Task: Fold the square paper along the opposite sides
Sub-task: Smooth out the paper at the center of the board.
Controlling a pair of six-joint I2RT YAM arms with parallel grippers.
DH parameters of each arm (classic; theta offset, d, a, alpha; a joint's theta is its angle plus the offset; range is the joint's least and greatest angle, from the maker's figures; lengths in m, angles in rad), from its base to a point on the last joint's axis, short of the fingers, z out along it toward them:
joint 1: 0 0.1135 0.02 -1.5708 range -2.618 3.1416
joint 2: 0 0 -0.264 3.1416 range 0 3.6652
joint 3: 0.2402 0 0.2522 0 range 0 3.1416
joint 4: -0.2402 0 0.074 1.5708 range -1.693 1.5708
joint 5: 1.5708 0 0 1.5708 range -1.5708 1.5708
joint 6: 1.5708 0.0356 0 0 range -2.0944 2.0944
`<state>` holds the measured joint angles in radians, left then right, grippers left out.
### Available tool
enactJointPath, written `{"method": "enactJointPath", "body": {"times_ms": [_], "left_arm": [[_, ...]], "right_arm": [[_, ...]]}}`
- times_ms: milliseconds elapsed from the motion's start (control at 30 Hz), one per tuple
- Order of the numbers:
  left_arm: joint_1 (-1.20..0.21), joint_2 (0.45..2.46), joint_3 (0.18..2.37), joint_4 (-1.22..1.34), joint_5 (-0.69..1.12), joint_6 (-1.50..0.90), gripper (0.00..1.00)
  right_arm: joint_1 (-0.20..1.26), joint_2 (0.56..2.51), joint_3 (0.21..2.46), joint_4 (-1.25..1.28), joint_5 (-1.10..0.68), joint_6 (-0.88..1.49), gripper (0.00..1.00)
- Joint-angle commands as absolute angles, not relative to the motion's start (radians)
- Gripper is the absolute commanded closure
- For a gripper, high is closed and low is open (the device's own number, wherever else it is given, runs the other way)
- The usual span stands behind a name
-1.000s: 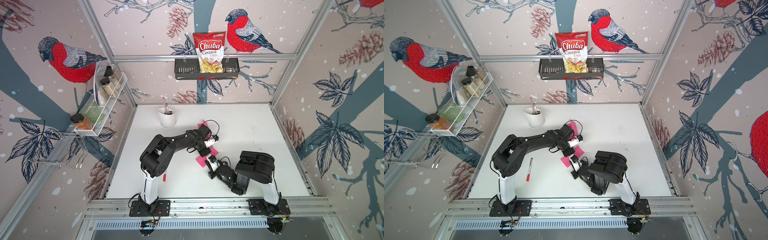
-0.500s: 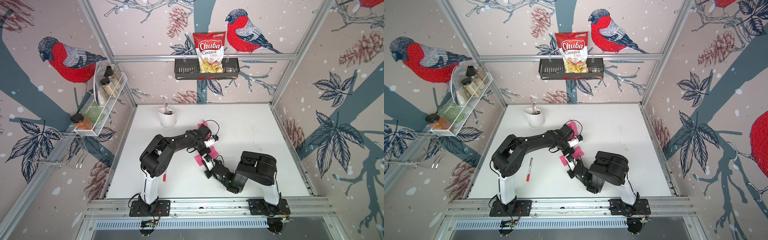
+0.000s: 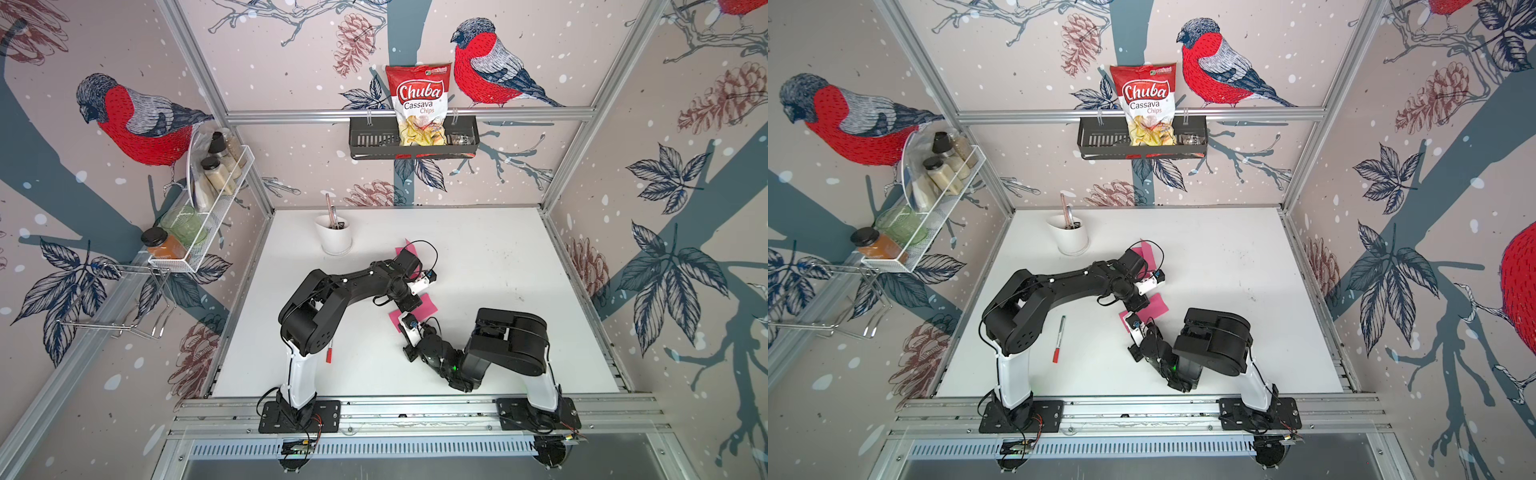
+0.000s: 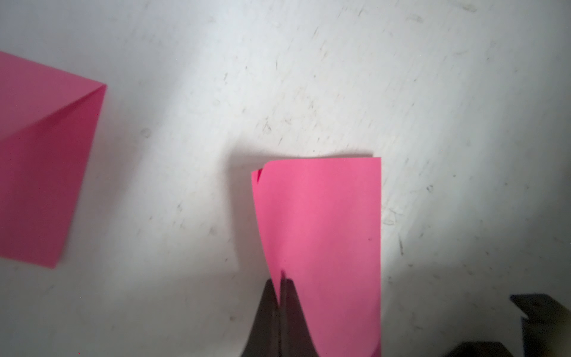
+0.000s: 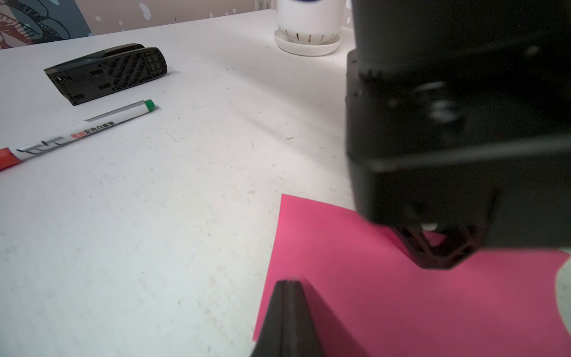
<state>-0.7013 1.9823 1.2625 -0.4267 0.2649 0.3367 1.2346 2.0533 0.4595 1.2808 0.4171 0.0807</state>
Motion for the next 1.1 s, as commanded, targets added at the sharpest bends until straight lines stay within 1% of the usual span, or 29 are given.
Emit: {"method": "enactJointPath", "body": {"times_ms": [0, 367, 433, 500, 567, 667, 800, 1067], "left_arm": [[-0.700, 2.003, 1.240, -0.544, 0.213, 0.324, 1.00], [-0.700, 2.010, 1.239, -0.541, 0.212, 0.327, 1.00], [-0.700, 2.005, 1.235, -0.541, 0.211, 0.328, 1.00], [-0.700, 2.000, 1.230, -0.536, 0.210, 0.328, 1.00], [-0.700, 1.997, 1.226, -0.532, 0.206, 0.327, 1.00], [-0.700, 1.996, 1.228, -0.534, 0.207, 0.328, 1.00], [-0.699, 1.996, 1.232, -0.537, 0.207, 0.330, 1.00], [-0.700, 2.000, 1.233, -0.541, 0.206, 0.331, 1.00]], "right_arm": [[1.250, 2.075, 0.457, 1.124, 0.396, 0.073, 1.00], [1.270, 2.070, 0.470, 1.097, 0.374, 0.069, 1.00], [1.269, 2.014, 0.434, 1.153, 0.387, 0.060, 1.00], [1.264, 1.916, 0.388, 1.220, 0.447, 0.016, 1.00], [1.226, 1.840, 0.360, 1.255, 0.470, -0.010, 1.00], [1.178, 1.808, 0.348, 1.284, 0.458, -0.036, 1.00], [1.146, 1.842, 0.374, 1.288, 0.426, -0.031, 1.00], [1.134, 2.017, 0.424, 1.313, 0.411, 0.005, 1.00]]}}
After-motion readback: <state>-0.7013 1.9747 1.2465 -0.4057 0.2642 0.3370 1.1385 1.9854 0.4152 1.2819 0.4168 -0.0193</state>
